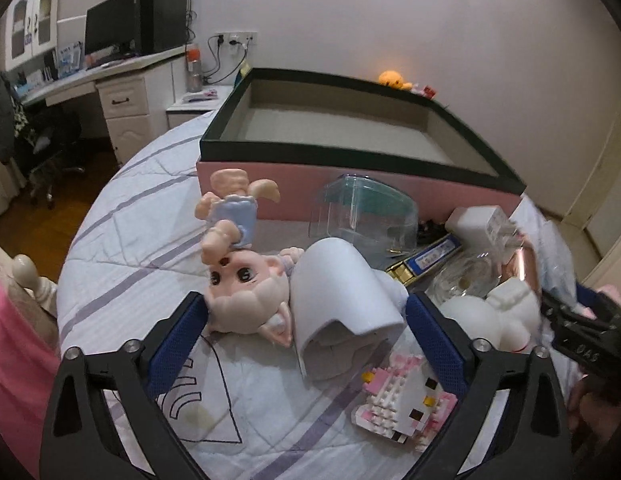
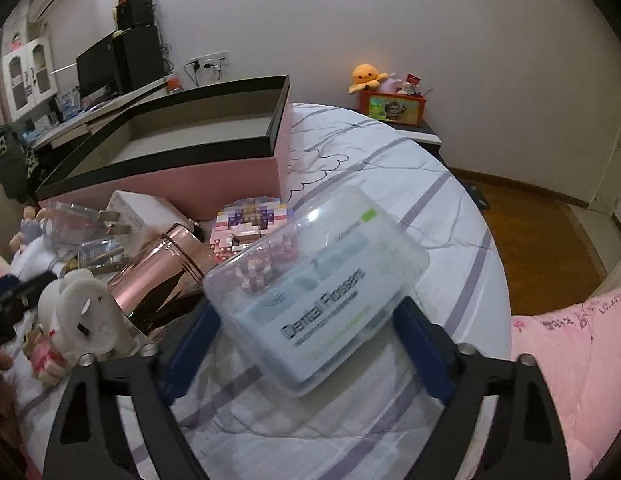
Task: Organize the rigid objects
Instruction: 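Grasp the white hair dryer with the left gripper while the right grasps the Dental Flossers case, then lift the hair dryer with the left gripper while the right lifts the flosser case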
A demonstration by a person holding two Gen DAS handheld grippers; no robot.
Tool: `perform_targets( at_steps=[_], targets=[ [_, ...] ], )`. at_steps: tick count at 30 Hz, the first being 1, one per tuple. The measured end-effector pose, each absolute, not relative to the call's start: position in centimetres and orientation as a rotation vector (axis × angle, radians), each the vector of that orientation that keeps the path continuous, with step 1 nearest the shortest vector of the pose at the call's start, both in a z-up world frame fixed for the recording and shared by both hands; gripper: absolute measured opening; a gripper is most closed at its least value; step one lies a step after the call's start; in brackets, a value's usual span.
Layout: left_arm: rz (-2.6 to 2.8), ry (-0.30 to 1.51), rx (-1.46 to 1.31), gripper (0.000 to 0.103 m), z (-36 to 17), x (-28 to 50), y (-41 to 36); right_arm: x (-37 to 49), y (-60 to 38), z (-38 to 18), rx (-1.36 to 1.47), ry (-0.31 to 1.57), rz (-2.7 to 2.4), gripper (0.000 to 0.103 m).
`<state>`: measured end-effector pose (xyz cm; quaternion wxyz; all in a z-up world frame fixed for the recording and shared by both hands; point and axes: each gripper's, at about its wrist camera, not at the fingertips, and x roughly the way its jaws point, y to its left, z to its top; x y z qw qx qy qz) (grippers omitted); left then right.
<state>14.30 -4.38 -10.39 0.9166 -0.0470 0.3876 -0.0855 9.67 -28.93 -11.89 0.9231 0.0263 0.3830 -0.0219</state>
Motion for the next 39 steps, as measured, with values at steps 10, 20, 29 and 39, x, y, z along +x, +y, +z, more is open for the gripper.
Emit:
perform_targets(
  at_steps=[10, 20, 29, 39],
  targets=[
    [-0.245, 0.72, -0.114, 0.069, -9.2, 11.5, -3.5, 7.8, -28.6, -11.4, 0.08, 0.771, 0.023, 0.07],
    [-0.228, 0.735, -0.037, 0.085, -9.9, 12.2, -3.8, 7.8, -28.7, -11.3, 0.125, 0.793, 0.005, 0.071],
    [-0.274, 0.662, -0.036, 0.066, -8.7, 12.9, -3.3, 8.8, -29.1, -11.7, 0.145, 0.793, -0.019, 0.072],
    [-0.27, 0.506, 0.066, 0.089, -8.2, 10.1, -4.1, 8.7, -29.0, -12.0, 0.139, 0.794, -0.025, 0.072]
  ],
)
